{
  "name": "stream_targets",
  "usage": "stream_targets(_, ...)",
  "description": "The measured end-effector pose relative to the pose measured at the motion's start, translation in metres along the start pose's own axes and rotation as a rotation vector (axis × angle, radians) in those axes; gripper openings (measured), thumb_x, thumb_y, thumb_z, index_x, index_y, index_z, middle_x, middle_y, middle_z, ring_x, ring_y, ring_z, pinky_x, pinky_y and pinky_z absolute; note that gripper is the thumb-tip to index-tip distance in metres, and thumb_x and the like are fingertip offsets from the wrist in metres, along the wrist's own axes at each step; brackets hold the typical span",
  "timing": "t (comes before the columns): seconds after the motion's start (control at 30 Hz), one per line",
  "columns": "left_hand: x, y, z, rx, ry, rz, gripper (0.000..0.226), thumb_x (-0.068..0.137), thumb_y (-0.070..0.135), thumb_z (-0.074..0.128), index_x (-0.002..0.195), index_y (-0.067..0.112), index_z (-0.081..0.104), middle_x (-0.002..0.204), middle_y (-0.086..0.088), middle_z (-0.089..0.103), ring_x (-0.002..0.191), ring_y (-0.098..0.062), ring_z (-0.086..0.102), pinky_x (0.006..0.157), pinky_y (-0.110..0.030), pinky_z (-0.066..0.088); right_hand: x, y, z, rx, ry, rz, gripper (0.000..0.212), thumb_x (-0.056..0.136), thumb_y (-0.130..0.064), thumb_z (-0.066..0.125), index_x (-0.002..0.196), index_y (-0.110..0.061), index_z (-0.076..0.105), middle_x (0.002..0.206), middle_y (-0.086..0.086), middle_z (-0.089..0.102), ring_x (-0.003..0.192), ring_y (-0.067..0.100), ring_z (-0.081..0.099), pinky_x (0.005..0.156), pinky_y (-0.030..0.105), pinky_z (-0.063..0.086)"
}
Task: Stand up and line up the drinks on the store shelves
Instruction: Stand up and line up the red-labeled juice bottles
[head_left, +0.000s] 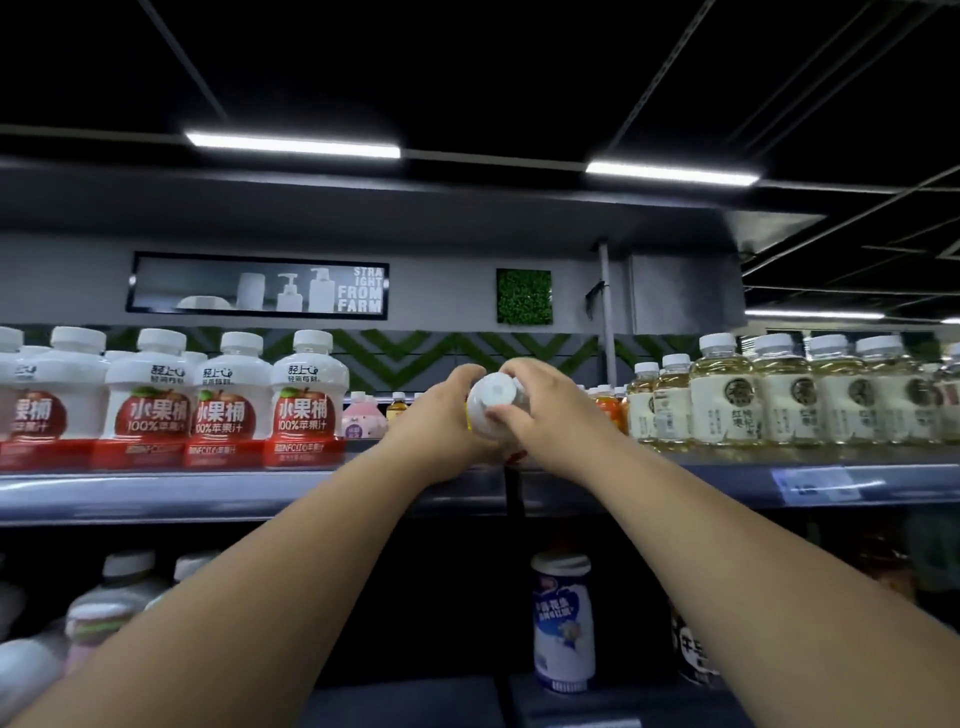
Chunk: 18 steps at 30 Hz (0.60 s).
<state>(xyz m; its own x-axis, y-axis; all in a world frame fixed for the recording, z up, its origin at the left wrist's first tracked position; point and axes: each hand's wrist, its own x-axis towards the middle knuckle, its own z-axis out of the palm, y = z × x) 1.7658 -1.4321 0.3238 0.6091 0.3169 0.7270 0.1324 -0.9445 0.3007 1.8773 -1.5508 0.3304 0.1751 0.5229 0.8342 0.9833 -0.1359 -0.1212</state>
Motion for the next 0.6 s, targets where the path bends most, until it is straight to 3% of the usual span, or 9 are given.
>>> stream_targets(0.1, 0.011, 0.006, 0.004, -0.123, 0.011, -0.033, 0.078, 0.070, 0.042, 0.085, 0.132, 0.035, 0.039, 0.112, 0.008, 0.062, 0.099, -0.015, 0.060, 0.086, -0.039, 0.052, 0.019, -0.001, -0.010, 0.156, 0.110, 0.139, 0.032, 0.097, -0.042, 0.056, 0.121, -0.021, 0.055, 0.112, -0.003, 0.059, 0.100, 0.020, 0.056, 0.084, 0.038, 0.045)
stream_targets(0.17, 0.021, 0.008, 0.010, -0.259, 0.093, -0.078, 0.066, 0.077, 0.043, 0.081, 0.128, 0.031, 0.040, 0.105, 0.004, 0.062, 0.095, -0.018, 0.062, 0.087, -0.045, 0.054, 0.025, 0.006, -0.013, 0.308, 0.172, 0.217, 0.032, 0.098, -0.048, 0.053, 0.120, -0.025, 0.057, 0.109, -0.004, 0.062, 0.099, 0.018, 0.059, 0.087, 0.040, 0.050)
stream_targets(0.23, 0.027, 0.009, 0.012, -0.338, 0.121, -0.146, 0.059, 0.084, 0.046, 0.074, 0.127, 0.027, 0.039, 0.104, 0.000, 0.061, 0.097, -0.020, 0.062, 0.090, -0.048, 0.053, 0.024, 0.018, -0.012, 0.483, 0.106, 0.277, 0.034, 0.095, -0.051, 0.056, 0.123, -0.031, 0.055, 0.113, -0.004, 0.063, 0.102, 0.016, 0.062, 0.092, 0.043, 0.052)
stream_targets(0.3, 0.029, 0.004, 0.014, -0.367, 0.130, -0.206, 0.054, 0.089, 0.051, 0.066, 0.128, 0.023, 0.041, 0.108, -0.002, 0.062, 0.098, -0.022, 0.062, 0.092, -0.050, 0.052, 0.015, 0.029, -0.008, 0.594, -0.086, 0.305, 0.056, 0.089, -0.043, 0.070, 0.139, -0.036, 0.046, 0.120, -0.004, 0.063, 0.105, 0.012, 0.063, 0.095, 0.038, 0.052)
stream_targets(0.37, 0.026, 0.002, 0.014, -0.311, 0.121, -0.226, 0.043, 0.093, 0.051, 0.059, 0.123, 0.024, 0.047, 0.107, 0.000, 0.064, 0.097, -0.022, 0.062, 0.092, -0.049, 0.052, 0.007, 0.035, -0.002, 0.542, -0.227, 0.253, 0.082, 0.084, -0.031, 0.078, 0.150, -0.038, 0.030, 0.118, -0.009, 0.063, 0.103, 0.005, 0.063, 0.090, 0.029, 0.052)
stream_targets(0.47, 0.020, -0.001, 0.007, -0.221, 0.076, -0.184, 0.038, 0.091, 0.041, 0.063, 0.125, 0.030, 0.049, 0.106, 0.005, 0.065, 0.095, -0.017, 0.063, 0.090, -0.044, 0.054, 0.008, 0.031, 0.004, 0.411, -0.213, 0.194, 0.096, 0.080, -0.037, 0.082, 0.153, -0.036, 0.021, 0.117, -0.015, 0.059, 0.099, -0.002, 0.059, 0.083, 0.022, 0.049)
stream_targets(0.6, -0.004, -0.013, -0.018, 0.179, 0.154, -0.014, 0.057, 0.089, 0.040, 0.063, 0.141, 0.033, 0.040, 0.131, 0.005, 0.054, 0.116, -0.017, 0.052, 0.096, -0.037, 0.045, 0.015, 0.010, 0.009, 0.234, -0.177, 0.206, 0.103, 0.068, -0.049, 0.087, 0.147, -0.033, 0.023, 0.123, -0.008, 0.057, 0.102, 0.012, 0.060, 0.082, 0.031, 0.048)
